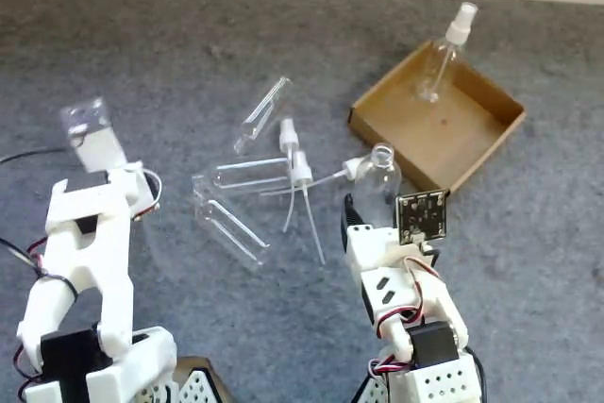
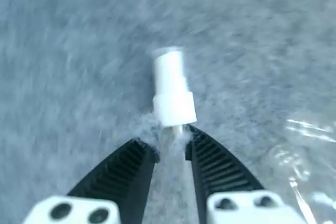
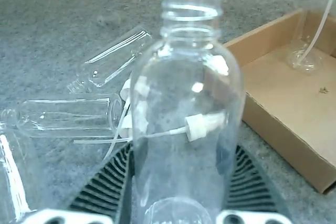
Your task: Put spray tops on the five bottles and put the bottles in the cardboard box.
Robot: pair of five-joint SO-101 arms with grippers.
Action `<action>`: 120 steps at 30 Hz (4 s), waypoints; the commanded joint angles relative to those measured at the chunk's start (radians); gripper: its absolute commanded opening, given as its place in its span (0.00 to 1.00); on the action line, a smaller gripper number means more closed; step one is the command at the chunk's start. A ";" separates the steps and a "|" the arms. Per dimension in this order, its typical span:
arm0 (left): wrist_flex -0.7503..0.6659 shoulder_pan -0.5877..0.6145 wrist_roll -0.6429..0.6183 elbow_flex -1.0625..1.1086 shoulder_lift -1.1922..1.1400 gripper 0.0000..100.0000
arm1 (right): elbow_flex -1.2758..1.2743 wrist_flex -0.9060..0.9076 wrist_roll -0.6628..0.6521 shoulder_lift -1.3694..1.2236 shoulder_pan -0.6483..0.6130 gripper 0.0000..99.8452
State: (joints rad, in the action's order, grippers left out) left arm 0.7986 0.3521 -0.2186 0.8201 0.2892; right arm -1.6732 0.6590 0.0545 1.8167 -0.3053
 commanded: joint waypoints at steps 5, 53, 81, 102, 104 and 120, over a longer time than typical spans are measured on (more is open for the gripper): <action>-0.014 -0.143 0.310 -0.088 0.007 0.05 | -0.064 -0.025 0.002 0.019 -0.010 0.13; 0.207 0.050 -0.166 -0.486 -0.539 0.04 | -0.064 -0.025 0.002 0.019 -0.012 0.13; 0.873 -0.136 -0.129 -1.087 -0.538 0.04 | -0.064 -0.031 0.002 0.019 -0.185 0.13; 0.933 -0.437 -0.129 -1.293 -0.262 0.04 | -0.162 -0.255 0.009 0.018 -0.185 0.13; 0.916 -0.446 -0.129 -1.290 -0.236 0.04 | -0.162 -0.255 0.009 0.013 -0.183 0.13; 0.933 -0.104 -0.127 -1.000 -0.228 0.04 | -0.162 -0.157 0.009 0.018 -0.180 0.13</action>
State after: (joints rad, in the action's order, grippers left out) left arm 1.7300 0.1174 -0.3552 -0.3015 0.0161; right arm -1.6732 0.4979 0.0545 1.8167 -0.4757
